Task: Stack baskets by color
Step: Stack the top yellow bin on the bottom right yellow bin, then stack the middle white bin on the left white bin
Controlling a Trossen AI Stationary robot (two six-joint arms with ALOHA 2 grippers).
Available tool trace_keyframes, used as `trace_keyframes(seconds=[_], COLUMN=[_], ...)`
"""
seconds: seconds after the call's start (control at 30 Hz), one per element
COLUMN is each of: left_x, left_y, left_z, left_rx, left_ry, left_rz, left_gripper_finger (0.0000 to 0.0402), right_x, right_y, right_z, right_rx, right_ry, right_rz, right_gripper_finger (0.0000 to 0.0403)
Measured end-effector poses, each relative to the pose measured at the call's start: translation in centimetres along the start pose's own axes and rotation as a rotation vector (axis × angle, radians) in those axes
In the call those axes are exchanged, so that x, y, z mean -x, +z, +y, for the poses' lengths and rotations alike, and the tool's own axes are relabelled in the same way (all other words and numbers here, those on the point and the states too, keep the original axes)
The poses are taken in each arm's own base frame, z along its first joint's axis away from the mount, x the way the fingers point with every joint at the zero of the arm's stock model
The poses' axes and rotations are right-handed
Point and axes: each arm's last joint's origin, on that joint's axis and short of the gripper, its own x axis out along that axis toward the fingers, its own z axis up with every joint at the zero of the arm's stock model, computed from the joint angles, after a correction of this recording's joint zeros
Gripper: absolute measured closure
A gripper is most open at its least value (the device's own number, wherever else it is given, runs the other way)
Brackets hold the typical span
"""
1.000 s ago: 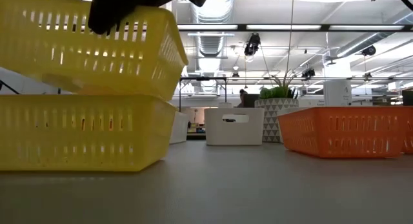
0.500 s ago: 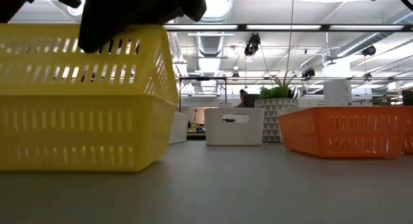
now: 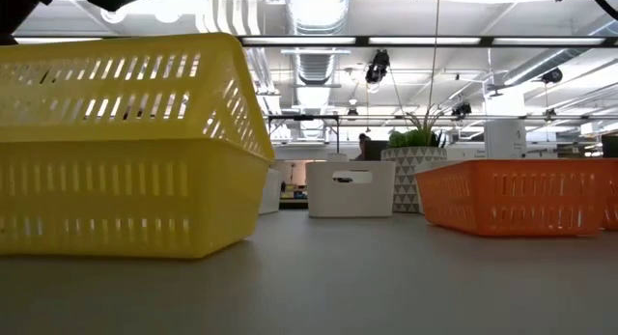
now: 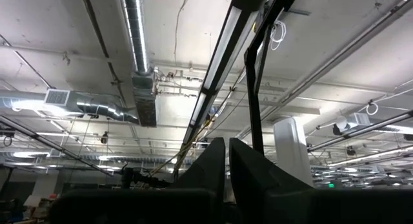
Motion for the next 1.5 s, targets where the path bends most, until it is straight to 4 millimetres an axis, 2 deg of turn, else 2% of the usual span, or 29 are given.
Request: trace_keyframes(seconds=[0.13,0.23,0.4,0.53,0.7,0.87,0.93,1.13,1.27,1.37,1.5], left_x=[0.0,0.0,0.0,0.0,0.0,0.0,0.0,-0.2,-0.4,-0.7,-1.4], left_y=[0.0,0.0,0.0,0.0,-0.1,-0.1,-0.1,-0.4,-0.8,-1.5,-2.4], left_z=[0.0,0.0,0.0,0.0,0.0,0.0,0.0,0.0,0.1,0.3,0.6], left_rx=[0.000,0.001,0.002,0.004,0.004,0.004,0.004,0.007,0.009,0.008,0.034], left_ry=[0.000,0.000,0.000,0.000,0.000,0.000,0.000,0.001,0.020,0.078,0.179], left_rz=[0.000,-0.002,0.000,0.001,0.003,0.007,0.008,0.028,0.055,0.095,0.153], left_gripper_finger=[0.0395,0.0395,0.0395,0.0395,0.0395,0.0395,0.0395,0.0395,0.0395,0.0395,0.0395], right_x=[0.0,-1.2,-3.6,-3.8,-2.5,0.6,1.3,2.3,2.9,3.3,5.3], right_y=[0.0,-0.7,-2.4,-2.6,-1.9,-1.2,-1.5,-3.2,-5.1,-6.5,-7.8], right_z=[-0.3,-0.8,-1.9,-1.9,-1.9,-1.1,-0.9,-0.8,-1.5,-2.3,-3.7], right_rx=[0.029,0.040,0.025,0.027,0.059,0.135,0.171,0.243,0.262,0.262,0.246], right_ry=[-0.011,-0.028,-0.059,-0.058,-0.044,-0.024,-0.028,-0.045,-0.040,-0.027,0.001], right_rz=[0.005,0.034,0.093,0.099,0.083,0.065,0.076,0.120,0.123,0.058,-0.100], right_gripper_finger=[0.0318,0.0378,0.0392,0.0394,0.0394,0.0394,0.0394,0.0394,0.0394,0.0394,0.0394])
